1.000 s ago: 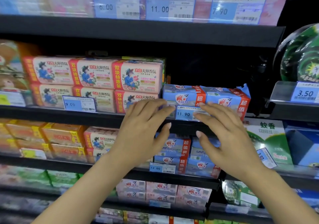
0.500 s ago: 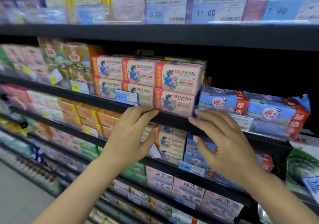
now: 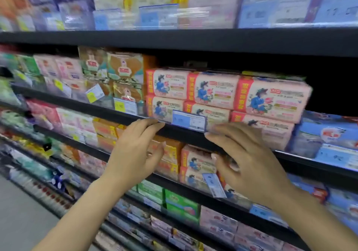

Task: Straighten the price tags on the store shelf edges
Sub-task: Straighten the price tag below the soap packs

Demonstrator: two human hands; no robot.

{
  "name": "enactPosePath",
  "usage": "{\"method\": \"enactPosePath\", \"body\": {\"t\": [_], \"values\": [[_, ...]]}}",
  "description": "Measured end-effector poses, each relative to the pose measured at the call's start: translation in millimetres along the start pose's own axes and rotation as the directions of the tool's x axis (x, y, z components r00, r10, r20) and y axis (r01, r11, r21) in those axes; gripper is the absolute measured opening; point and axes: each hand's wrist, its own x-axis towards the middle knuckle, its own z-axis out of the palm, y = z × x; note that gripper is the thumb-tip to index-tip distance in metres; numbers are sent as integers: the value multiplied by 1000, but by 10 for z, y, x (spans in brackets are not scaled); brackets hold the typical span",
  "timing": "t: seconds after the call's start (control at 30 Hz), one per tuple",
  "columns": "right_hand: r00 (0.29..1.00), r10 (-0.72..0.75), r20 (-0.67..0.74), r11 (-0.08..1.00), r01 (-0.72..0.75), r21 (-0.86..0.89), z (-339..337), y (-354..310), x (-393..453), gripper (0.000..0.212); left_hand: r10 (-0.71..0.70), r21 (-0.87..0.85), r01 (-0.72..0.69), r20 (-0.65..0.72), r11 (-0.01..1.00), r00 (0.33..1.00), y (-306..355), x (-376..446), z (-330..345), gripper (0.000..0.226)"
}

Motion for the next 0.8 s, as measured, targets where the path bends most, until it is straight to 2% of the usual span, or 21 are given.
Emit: {"method": "enactPosePath", "body": {"t": [0.4,0.8], "values": [[998,60,26,998,-59,-13,1034,-710,948,37,63,-18,-62,49,998,997,-1779,-88,-372,42],[999,28,16,997,-29,69,1433,-974,1425,35,-5,5,5,47,1000,999,-2311,-154,-431,43]]}}
